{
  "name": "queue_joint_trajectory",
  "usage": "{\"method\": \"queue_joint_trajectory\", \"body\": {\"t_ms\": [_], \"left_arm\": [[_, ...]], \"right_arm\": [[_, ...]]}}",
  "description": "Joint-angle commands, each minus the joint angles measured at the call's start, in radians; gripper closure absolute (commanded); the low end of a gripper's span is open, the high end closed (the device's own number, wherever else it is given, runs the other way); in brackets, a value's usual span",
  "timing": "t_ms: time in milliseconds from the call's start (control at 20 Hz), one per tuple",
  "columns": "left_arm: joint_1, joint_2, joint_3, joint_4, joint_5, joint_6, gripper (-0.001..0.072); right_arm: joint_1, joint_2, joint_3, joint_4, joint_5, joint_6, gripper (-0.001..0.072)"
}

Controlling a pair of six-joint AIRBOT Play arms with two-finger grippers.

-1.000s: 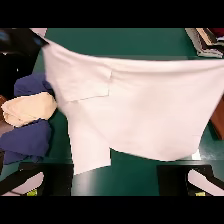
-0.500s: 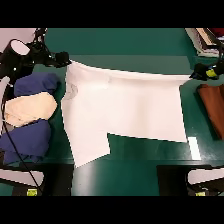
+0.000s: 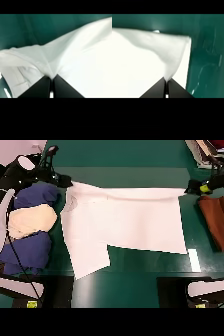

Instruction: Fold the shirts.

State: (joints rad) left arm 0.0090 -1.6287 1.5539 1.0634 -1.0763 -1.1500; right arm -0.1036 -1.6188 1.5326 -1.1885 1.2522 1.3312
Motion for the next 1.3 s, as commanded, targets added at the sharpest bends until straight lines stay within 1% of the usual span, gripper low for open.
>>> {"method": "queue_joint_trajectory", "body": {"t_ms": [0, 200, 250, 300, 350, 450, 500, 600, 650, 700, 750, 850, 1050, 1150, 1250], "left_arm": [[0.0, -0.002, -0.029, 0.074, -0.129, -0.045, 0.0679], [0.0, -0.002, -0.127, 0.101, -0.102, -0.146, 0.0677], [0.0, -0.002, -0.135, 0.131, -0.109, -0.171, 0.0572], [0.0, -0.001, -0.135, 0.161, -0.124, -0.2, 0.0253], [0.0, 0.004, -0.134, 0.187, -0.148, -0.23, 0.0164], [0.0, 0.037, -0.134, 0.235, -0.202, -0.257, 0.017], [0.0, 0.065, -0.135, 0.257, -0.221, -0.258, 0.017], [0.0, 0.148, -0.175, 0.277, -0.244, -0.257, 0.0171], [0.0, 0.203, -0.222, 0.272, -0.249, -0.259, 0.017], [0.0, 0.257, -0.284, 0.262, -0.25, -0.268, 0.017], [0.0, 0.319, -0.365, 0.251, -0.251, -0.281, 0.017], [0.0, 0.442, -0.55, 0.225, -0.251, -0.293, 0.017], [0.0, 0.678, -0.882, 0.116, -0.247, -0.301, 0.0169], [0.0, 0.749, -0.984, 0.098, -0.228, -0.334, 0.0169], [0.0, 0.762, -1.043, 0.069, -0.176, -0.339, 0.0169]], "right_arm": [[0.033, 0.063, -0.161, -0.042, -0.02, -0.013, 0.0697], [0.054, 0.076, -0.279, -0.041, -0.07, -0.01, 0.0696], [0.053, 0.076, -0.287, -0.037, -0.069, 0.006, 0.0688], [0.05, 0.077, -0.285, -0.036, -0.061, 0.016, 0.0569], [0.04, 0.082, -0.273, -0.035, -0.038, 0.019, 0.0471], [0.012, 0.107, -0.24, -0.036, 0.031, 0.021, 0.0471], [-0.011, 0.132, -0.24, -0.037, 0.048, 0.021, 0.0471], [-0.069, 0.208, -0.264, -0.035, 0.077, 0.021, 0.047], [-0.095, 0.249, -0.291, -0.035, 0.09, 0.021, 0.0453], [-0.121, 0.294, -0.323, -0.035, 0.105, 0.021, 0.0304], [-0.145, 0.335, -0.361, -0.034, 0.116, 0.021, 0.0224], [-0.178, 0.405, -0.433, -0.034, 0.117, 0.015, 0.0225], [-0.198, 0.513, -0.554, -0.033, 0.102, 0.002, 0.0234], [-0.197, 0.537, -0.576, -0.03, 0.104, -0.005, 0.0234], [-0.198, 0.546, -0.576, 0.004, 0.105, -0.006, 0.0239]]}}
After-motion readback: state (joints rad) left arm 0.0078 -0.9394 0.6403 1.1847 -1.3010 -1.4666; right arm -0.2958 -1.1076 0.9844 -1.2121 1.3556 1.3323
